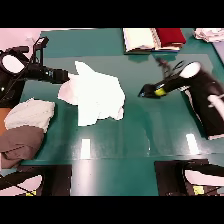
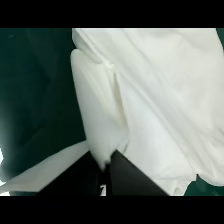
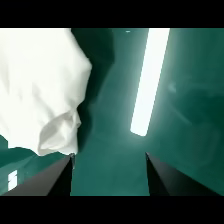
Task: Fold the shirts.
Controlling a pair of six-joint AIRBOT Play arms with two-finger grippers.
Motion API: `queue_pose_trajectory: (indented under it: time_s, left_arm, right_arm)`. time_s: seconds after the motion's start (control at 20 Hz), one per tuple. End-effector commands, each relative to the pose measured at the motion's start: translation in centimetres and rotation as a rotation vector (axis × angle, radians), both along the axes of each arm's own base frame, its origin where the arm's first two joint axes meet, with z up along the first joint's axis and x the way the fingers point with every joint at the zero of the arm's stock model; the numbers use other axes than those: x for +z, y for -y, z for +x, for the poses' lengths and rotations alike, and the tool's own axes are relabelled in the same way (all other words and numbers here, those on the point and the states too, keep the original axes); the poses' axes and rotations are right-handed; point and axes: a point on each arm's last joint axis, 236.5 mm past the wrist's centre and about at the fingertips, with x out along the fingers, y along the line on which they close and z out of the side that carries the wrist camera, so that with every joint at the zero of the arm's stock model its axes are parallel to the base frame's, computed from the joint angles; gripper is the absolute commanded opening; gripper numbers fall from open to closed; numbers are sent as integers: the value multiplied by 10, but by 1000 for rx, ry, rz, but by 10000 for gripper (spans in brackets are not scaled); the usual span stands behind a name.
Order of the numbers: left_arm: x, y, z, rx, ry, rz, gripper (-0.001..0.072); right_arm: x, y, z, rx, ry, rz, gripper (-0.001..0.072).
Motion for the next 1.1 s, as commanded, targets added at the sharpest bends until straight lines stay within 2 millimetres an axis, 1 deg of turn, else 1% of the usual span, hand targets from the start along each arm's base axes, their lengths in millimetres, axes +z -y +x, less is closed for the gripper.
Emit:
queue_pose_trajectory:
  time_s: [0.0,0.1,0.15,0.2,0.25,0.3,0.35,0.4,0.45,0.5,0.55,0.6,0.65,0.75,0.8,0.9,1.0,1.05]
  left_arm:
    - [1,-2,0,2,3,5,22]
    - [1,-2,0,2,3,5,23]
    - [1,-2,0,2,3,4,22]
    - [1,-2,0,3,2,4,22]
    - [1,-2,0,2,2,4,22]
    - [1,-2,0,2,2,4,22]
    - [1,-2,0,2,2,5,22]
    - [1,-2,0,2,3,5,22]
    - [3,-3,0,2,9,11,22]
    - [7,-7,0,5,24,30,22]
    - [16,-12,0,6,49,59,22]
    - [30,-20,1,24,84,86,22]
    - [51,-29,3,45,137,117,22]
    - [108,-41,-1,70,273,150,22]
    - [142,-42,-7,77,349,140,22]
    - [205,-44,-27,91,492,118,22]
    - [259,-47,-51,107,623,95,22]
    - [277,-48,-62,113,672,81,22]
  right_arm:
    - [-45,-67,-3,27,-57,110,514]
    - [-56,-93,0,81,-62,105,512]
    - [-59,-102,3,98,-61,106,504]
    - [-60,-109,8,110,-52,106,435]
    - [-59,-114,15,122,-35,104,335]
    - [-54,-117,23,127,-14,109,193]
    - [-47,-118,31,135,17,108,10]
    - [-38,-113,41,144,58,90,17]
    - [-24,-104,51,166,107,55,16]
    - [-6,-90,59,195,163,7,16]
    - [15,-71,69,213,224,-53,16]
    - [43,-46,79,214,293,-127,16]
    - [74,-20,86,205,360,-192,16]
    - [147,30,92,154,502,-293,16]
    - [187,52,89,114,575,-324,16]
    - [263,85,74,32,720,-350,16]
    - [329,106,49,-40,861,-358,16]
    - [354,113,35,-68,919,-361,16]
